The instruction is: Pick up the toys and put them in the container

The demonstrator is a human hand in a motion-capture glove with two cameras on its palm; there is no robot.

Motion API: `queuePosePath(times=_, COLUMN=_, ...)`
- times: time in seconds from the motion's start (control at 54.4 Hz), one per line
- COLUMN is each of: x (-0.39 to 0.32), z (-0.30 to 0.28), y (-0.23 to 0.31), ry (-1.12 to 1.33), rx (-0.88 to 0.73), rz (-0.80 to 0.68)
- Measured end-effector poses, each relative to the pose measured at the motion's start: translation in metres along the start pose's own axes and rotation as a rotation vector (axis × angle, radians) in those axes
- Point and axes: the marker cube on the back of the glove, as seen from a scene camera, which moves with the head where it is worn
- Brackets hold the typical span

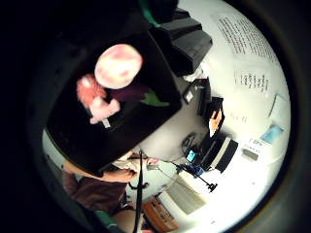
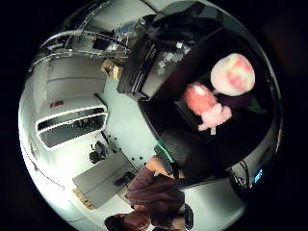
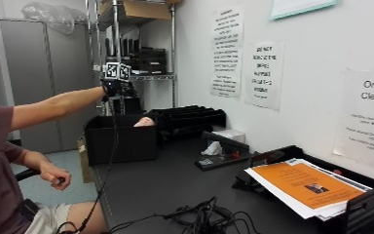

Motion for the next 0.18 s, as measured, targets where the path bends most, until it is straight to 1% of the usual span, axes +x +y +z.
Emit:
queuePosePath(times=0.11, x=0.0069, z=0.0040, y=0.0084, ry=0.019, rx=-0.016, rz=0.005)
queuePosePath(times=0.184, x=0.0083, z=0.0064, y=0.0064, ry=0.009, rx=-0.009, rz=0.034)
